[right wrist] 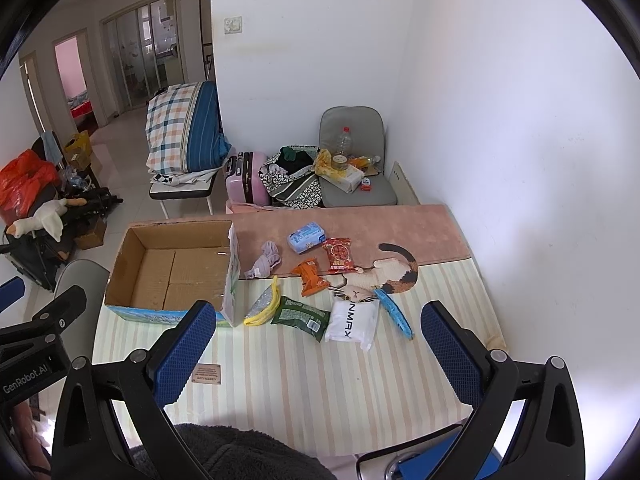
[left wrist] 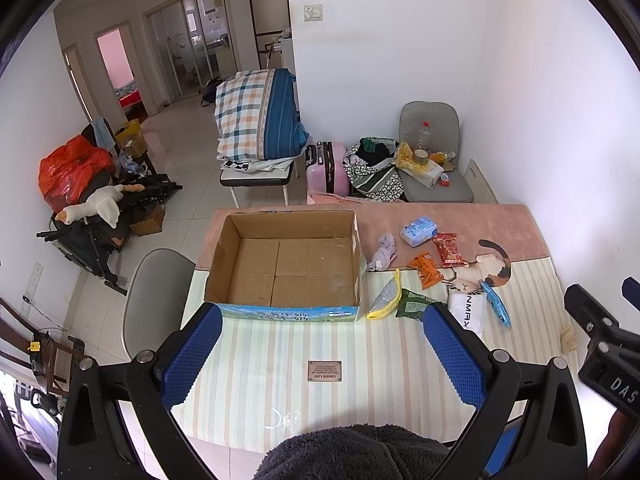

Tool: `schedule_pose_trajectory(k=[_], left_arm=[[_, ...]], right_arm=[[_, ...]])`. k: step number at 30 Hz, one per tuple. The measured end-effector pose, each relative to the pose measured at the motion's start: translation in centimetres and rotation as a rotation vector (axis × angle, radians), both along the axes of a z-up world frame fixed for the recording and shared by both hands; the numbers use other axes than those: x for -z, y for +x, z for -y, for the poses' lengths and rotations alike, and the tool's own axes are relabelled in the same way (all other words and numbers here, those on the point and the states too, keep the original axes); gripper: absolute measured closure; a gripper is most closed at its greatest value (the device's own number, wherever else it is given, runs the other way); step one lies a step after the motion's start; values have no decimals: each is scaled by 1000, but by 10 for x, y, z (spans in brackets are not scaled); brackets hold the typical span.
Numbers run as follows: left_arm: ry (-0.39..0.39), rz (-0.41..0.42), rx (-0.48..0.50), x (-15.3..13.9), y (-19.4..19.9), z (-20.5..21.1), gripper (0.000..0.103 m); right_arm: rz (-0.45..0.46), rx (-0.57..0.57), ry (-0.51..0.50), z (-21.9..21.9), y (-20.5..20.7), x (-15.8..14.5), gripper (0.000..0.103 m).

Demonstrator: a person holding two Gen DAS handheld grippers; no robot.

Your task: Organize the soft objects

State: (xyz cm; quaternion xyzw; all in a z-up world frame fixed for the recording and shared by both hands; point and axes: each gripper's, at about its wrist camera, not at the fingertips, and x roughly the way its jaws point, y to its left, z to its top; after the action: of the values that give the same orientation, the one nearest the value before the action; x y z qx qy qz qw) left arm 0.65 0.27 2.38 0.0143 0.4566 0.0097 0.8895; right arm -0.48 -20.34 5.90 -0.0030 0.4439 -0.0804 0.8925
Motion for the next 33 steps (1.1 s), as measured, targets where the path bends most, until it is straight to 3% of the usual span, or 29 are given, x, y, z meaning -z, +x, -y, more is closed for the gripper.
schedule_pose_trajectory(k=[6,10,14,17,20,23,26,33], left_arm=[[47,-23,18,25,52,24,0],[71,-139,78,73,105,56,0],[87,-273,151,131,145,94,0],[66,-433,205,186,175,126,4],[59,-542,202,233,194,149,12],[16,-665,146,279,209,159,19],[-98,-812,75,322,220,164,21],[-279,-979,-115,386,241,170,21]], right_arm=[[-29,88,43,46,28,16,0],[-97,135,33,88,59,55,0],[-255,176,43,138,105,119,0],[-378,214,93,174,131,184,0],[-488,222,135,198,157,257,0],[-615,230,192,211,183,329,0],[-730,273,284,218,200,393,0],[-823,254,407,201,213,469,3]])
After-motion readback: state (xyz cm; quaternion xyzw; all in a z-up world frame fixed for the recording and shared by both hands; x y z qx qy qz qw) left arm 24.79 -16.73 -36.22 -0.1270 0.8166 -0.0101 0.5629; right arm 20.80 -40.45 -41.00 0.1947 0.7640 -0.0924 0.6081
